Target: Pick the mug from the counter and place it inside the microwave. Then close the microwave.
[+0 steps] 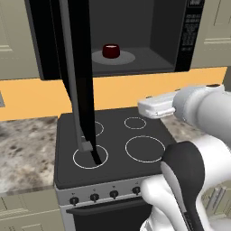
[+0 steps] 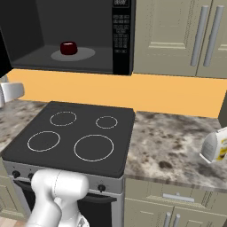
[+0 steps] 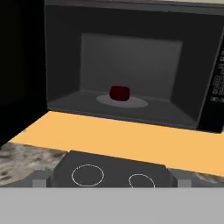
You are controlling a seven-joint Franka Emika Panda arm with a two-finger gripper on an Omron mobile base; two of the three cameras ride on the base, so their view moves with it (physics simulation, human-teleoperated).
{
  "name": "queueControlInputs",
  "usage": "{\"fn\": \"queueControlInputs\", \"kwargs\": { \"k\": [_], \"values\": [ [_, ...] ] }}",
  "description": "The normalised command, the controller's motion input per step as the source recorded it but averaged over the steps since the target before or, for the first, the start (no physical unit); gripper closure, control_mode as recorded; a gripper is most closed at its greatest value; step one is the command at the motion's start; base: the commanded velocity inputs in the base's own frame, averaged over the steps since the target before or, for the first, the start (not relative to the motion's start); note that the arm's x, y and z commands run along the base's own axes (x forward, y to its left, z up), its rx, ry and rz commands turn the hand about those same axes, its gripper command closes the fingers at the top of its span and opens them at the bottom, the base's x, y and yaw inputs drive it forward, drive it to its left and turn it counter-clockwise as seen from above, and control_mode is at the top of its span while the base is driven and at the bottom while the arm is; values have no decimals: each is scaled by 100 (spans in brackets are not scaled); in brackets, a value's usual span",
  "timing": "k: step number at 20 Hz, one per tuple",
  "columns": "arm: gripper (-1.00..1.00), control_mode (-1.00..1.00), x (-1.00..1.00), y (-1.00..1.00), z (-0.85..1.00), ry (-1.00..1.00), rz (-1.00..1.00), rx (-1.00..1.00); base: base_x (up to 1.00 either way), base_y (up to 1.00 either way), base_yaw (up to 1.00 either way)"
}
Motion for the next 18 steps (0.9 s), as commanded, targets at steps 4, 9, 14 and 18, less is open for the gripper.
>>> {"fn": "queueControlInputs", "kwargs": {
  "k": [4, 9, 14, 18],
  "values": [
    [-100, -100, -49, 0, 3, -15, -3, 0, 0, 0, 0],
    [-100, -100, -59, 0, 9, -11, -5, 0, 0, 0, 0],
    [-100, -100, -53, 0, 11, -4, -9, 0, 0, 0, 0],
    [-100, -100, -71, 2, 10, -1, -7, 0, 0, 0, 0]
  ]
}}
